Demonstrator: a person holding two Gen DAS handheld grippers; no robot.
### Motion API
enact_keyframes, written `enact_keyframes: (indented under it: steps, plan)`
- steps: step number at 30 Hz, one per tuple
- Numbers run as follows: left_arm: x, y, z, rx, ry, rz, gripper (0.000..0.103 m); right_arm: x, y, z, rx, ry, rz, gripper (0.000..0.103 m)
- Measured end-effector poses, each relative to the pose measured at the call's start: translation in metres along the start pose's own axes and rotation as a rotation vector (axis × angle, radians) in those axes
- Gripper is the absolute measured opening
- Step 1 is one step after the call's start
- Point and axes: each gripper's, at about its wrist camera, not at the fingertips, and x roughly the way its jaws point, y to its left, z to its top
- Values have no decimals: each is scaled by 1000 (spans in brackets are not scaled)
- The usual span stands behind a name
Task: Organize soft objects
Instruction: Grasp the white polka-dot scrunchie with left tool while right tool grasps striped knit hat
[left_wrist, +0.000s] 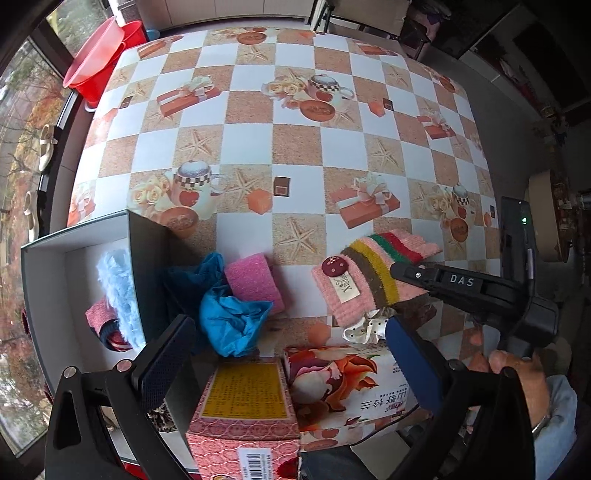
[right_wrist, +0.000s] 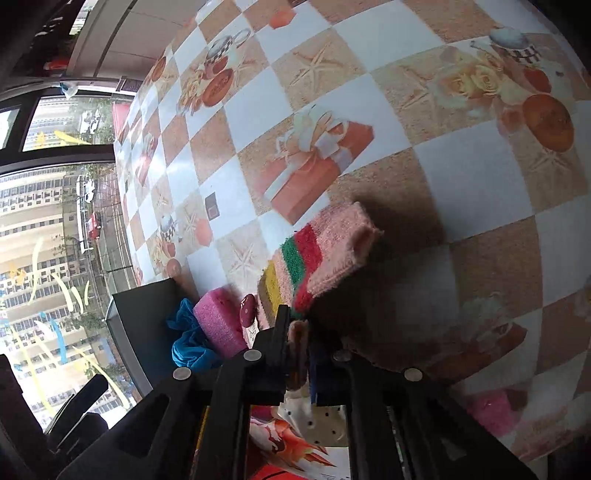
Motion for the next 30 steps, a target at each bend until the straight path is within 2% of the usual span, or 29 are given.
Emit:
enact_keyframes:
  steps: [8,13,16,17,18,20,23,25,30]
  plan:
    - [41,-63,3,79,81,-18,103,-57,-70,8,124,-117,-22,9]
    - [72,-103,3,136,125,-8,103,-90,-112,5,189,-192,-89,9]
    - [92,-123,1,161,150,-8,103,-99,-133,0,208,-185,-134,10]
    - [98,-130,0,171,157,-5,103,-99,-137,-2,215,-173,-141,14]
    - [103,-136,-2,183,163,1,103,-100,-142,-4,216,-161,-154,26]
    - [115,-148,-4,218,174,37,103,-104,-144,-7,188,-162,-197,84]
    - [135,-159,-6,261,206,94,103,-110,-133,-9,83,-217,-244,86]
    - [147,-162,-5,268,229,112,103,-108,-123,-5,14,-216,-269,86]
    - [164,-168,-5,293,263,164,103,-85,-106,8,-63,-194,-330,86]
